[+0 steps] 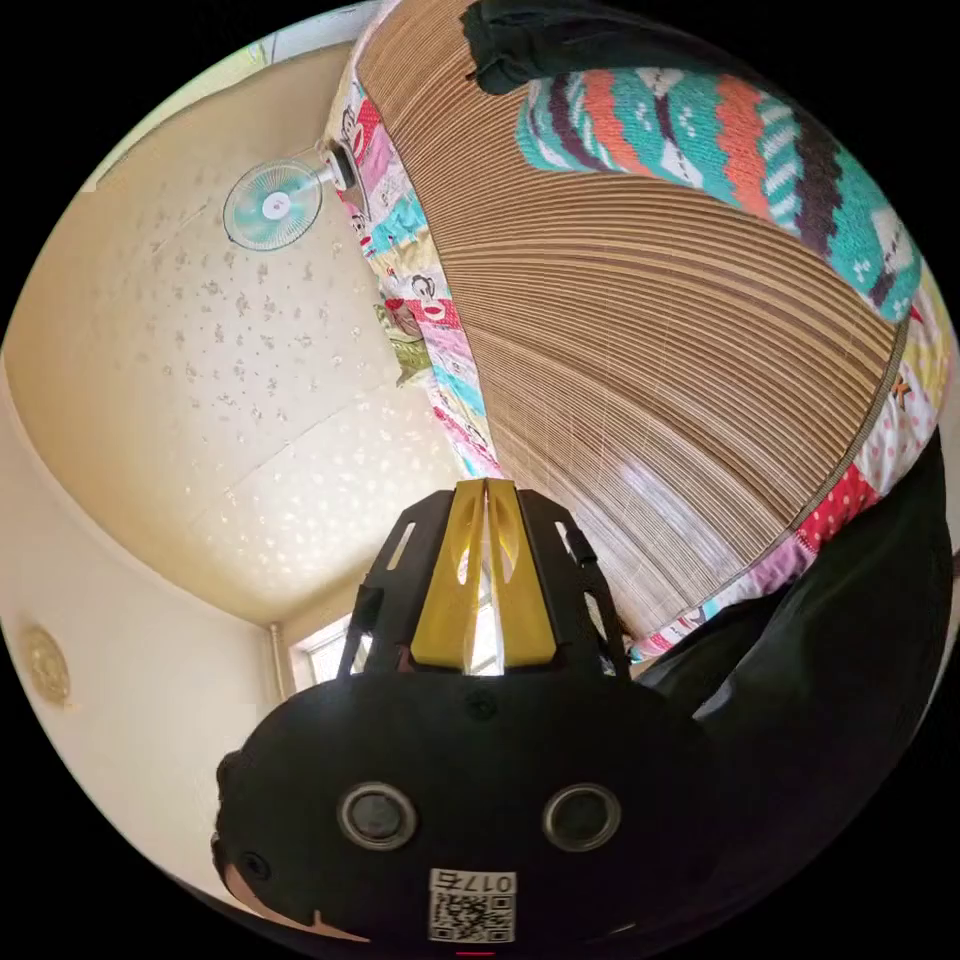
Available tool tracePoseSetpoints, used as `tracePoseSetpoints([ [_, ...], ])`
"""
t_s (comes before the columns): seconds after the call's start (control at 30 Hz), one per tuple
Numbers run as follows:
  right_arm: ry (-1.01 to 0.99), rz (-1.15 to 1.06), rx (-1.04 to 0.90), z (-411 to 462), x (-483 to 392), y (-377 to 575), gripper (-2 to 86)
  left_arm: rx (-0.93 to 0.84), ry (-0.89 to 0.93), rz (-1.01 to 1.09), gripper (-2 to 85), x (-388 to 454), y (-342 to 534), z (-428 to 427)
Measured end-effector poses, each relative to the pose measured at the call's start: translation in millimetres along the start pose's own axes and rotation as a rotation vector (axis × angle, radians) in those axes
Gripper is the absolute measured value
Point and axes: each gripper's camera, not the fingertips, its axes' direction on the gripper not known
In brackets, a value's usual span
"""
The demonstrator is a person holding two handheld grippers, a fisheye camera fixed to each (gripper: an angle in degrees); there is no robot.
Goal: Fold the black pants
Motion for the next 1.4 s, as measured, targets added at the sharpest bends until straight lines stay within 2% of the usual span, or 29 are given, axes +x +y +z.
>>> tracePoseSetpoints([
  [0.13,0.024,-0.037,0.048,-14,-8,3,0.3,-0.115,-0.177,0.068,19.9,3,-44,14],
  [0.27,0.013,-0.057,0.072,-21,-2,7,0.4,-0.244,-0.392,0.102,14.2,-3,-56,39],
  [0.33,0.004,-0.035,0.101,-28,11,10,0.4,-0.299,-0.418,0.127,11.5,-10,-61,44],
  [0.43,-0.057,-0.008,0.131,-36,31,10,0.4,-0.373,-0.331,0.189,9.2,-34,-66,35],
  [0.5,-0.081,-0.002,0.131,-39,43,7,0.4,-0.374,-0.24,0.311,7.6,-48,-61,21],
  [0.57,-0.089,0.006,0.128,-40,55,2,0.4,-0.384,-0.078,0.484,5.2,-66,-50,-3],
  [0.73,-0.165,0.054,0.135,-38,90,-17,0.4,-0.35,0.21,0.674,3.5,-85,-46,-88],
  [0.87,-0.194,0.044,0.084,-24,98,-35,0.4,-0.232,0.54,0.957,2.1,-49,-33,-187],
  [0.97,-0.186,0.018,0.019,-7,96,-50,0.4,-0.18,0.651,1.174,1.3,3,-1,-231],
  [1.07,-0.203,-0.005,-0.034,8,92,-65,0.5,-0.122,0.663,1.331,0.7,57,53,-234],
  [1.2,-0.219,-0.056,-0.106,22,87,-78,0.4,-0.123,0.747,1.347,1.4,107,132,-183],
  [1.33,-0.283,-0.055,-0.098,13,92,-82,0.5,-0.249,0.574,1.125,3.9,128,189,-85],
  [1.4,-0.293,-0.072,-0.078,1,96,-83,0.5,-0.262,0.582,0.989,0.8,113,191,-58],
])
